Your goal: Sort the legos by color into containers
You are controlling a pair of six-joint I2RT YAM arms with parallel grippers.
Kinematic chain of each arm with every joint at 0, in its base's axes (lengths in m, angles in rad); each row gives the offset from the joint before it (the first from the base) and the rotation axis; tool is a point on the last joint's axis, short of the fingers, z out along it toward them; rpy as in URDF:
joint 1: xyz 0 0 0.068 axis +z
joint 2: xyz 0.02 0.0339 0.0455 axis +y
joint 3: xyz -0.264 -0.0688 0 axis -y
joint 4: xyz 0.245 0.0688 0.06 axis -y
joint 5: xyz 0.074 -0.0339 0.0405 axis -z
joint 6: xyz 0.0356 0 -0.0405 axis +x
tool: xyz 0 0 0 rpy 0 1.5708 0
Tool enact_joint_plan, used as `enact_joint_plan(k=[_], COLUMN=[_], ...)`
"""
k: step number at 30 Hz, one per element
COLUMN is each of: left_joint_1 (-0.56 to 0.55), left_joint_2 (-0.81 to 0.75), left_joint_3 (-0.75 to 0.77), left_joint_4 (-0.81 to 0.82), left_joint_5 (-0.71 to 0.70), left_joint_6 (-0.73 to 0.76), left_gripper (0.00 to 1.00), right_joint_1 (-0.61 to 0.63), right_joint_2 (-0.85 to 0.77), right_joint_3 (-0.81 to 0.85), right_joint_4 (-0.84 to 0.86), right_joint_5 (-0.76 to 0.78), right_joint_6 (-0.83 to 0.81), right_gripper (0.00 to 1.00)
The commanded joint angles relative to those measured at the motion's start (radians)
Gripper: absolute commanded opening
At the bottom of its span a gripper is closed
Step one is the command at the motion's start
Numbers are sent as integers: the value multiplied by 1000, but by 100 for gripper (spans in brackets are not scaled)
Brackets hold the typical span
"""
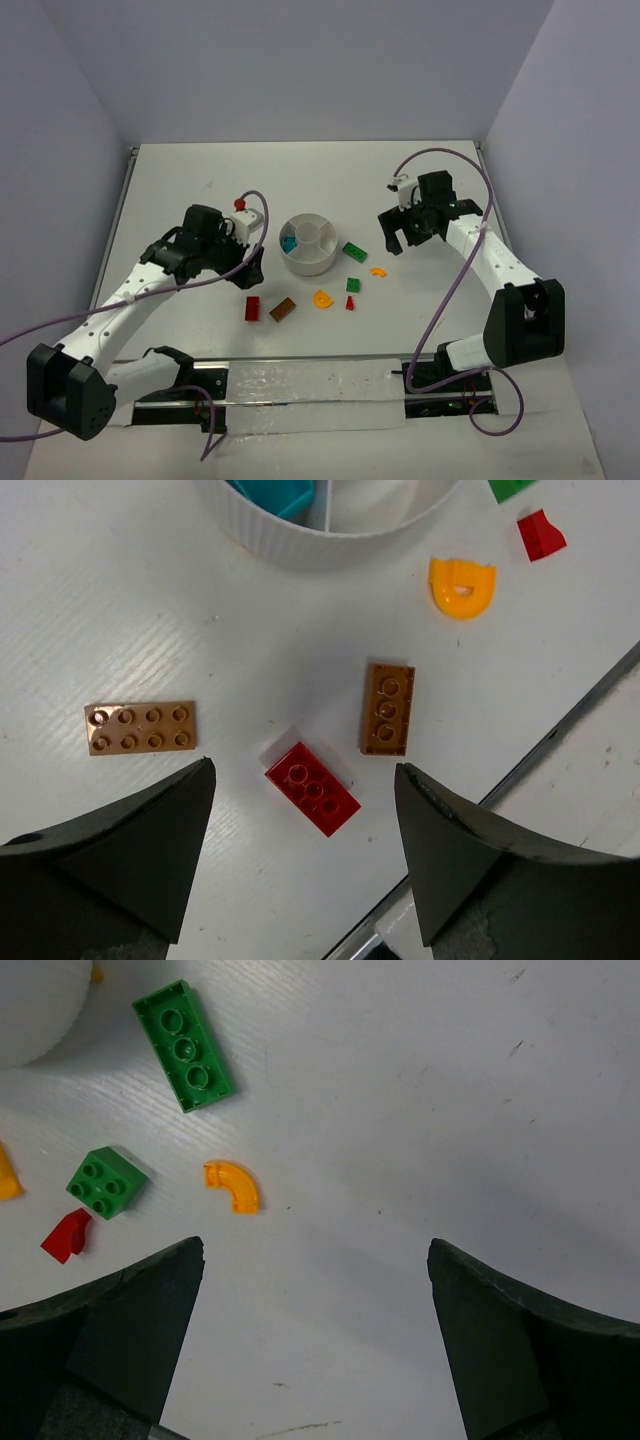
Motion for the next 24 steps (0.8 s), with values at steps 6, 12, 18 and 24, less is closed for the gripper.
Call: enact_joint_plan(k=[6,12,18,24], left_joint_1=[-23,-24,-24,-23], left_joint_2=[-96,-124,-96,-61], left_joint_3=[-17,-115,-171,-185], left_joint_4=[-109,-155,-139,-134], left_joint_5=[30,239,352,326], left_joint_6=[512,690,819,893], left_gripper=[86,81,84,90], right_joint_1=[-1,-1,-1,-1], right_joint_2=[-81,-70,-72,-83], right_joint_3=[-38,-30,-37,-43], right_joint_4=[-19,-16,-17,-15], right_joint_5=[10,9,5,14], right_joint_6=[-16,-21,-29,-26], right_gripper=[100,100,100,100])
